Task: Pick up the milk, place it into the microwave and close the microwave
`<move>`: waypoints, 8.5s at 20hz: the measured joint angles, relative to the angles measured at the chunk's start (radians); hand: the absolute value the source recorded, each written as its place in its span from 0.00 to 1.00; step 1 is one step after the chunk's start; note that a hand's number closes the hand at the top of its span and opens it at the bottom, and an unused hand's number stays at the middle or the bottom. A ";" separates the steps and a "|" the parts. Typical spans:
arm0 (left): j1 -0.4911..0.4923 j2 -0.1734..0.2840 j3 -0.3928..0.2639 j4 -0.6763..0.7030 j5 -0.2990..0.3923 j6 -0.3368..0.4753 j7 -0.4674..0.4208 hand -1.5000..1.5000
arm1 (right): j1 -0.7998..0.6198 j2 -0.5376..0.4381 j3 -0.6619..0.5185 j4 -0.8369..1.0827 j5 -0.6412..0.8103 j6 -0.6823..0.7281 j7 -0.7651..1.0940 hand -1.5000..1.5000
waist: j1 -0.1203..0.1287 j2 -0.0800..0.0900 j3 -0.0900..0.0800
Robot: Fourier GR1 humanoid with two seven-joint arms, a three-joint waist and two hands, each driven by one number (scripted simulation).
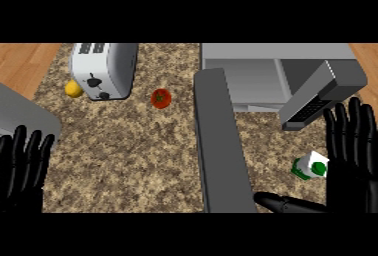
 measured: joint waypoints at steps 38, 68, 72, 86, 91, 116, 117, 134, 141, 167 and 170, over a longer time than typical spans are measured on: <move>0.278 -0.007 0.037 -0.065 0.079 -0.159 -0.172 0.00 | 0.053 -0.068 -0.398 0.722 -0.215 0.147 -0.565 0.00 | 0.002 0.001 0.001; 0.269 -0.005 0.060 -0.066 0.103 -0.176 -0.150 0.00 | -0.229 -0.239 -0.542 1.532 -0.215 0.359 -0.963 0.00 | 0.010 0.003 0.002; 0.269 -0.006 0.061 -0.063 0.106 -0.181 -0.150 0.00 | -0.248 -0.242 -0.505 1.567 -0.216 0.492 -0.995 1.00 | 0.011 0.003 0.003; 0.250 0.002 0.088 -0.063 0.139 -0.187 -0.121 0.00 | -0.278 -0.155 -0.506 1.411 -0.222 0.313 -1.057 1.00 | 0.000 0.000 0.000; 0.276 -0.001 0.087 -0.048 0.145 -0.219 -0.146 0.00 | -0.319 -0.200 -0.449 1.400 -0.203 0.406 -1.030 1.00 | 0.007 0.000 0.000; 0.281 0.002 0.162 -0.009 0.195 -0.261 -0.167 0.00 | -0.482 -0.123 -0.248 1.039 -0.092 0.298 -0.589 1.00 | 0.007 0.001 0.000; 0.283 0.001 0.164 -0.013 0.199 -0.263 -0.163 0.00 | -0.520 -0.120 -0.252 1.078 -0.081 0.282 -0.585 1.00 | 0.010 0.002 0.000; 0.193 0.032 0.214 0.051 0.241 -0.318 -0.144 0.00 | -1.036 -0.168 -0.380 1.764 -0.017 0.170 -0.744 1.00 | 0.060 0.024 0.002; 0.136 0.046 0.213 0.071 0.246 -0.321 -0.128 0.00 | -1.145 -0.183 -0.384 1.884 0.029 0.062 -0.770 1.00 | 0.088 0.039 0.003; 0.038 0.056 0.139 0.079 0.116 -0.301 -0.100 0.00 | -1.262 -0.247 -0.374 2.064 0.130 -0.430 -0.680 0.00 | 0.183 0.091 0.006; 0.033 0.050 0.127 0.089 0.102 -0.300 -0.107 0.00 | -1.277 -0.234 -0.392 2.068 0.110 -0.370 -0.666 0.00 | 0.186 0.090 0.006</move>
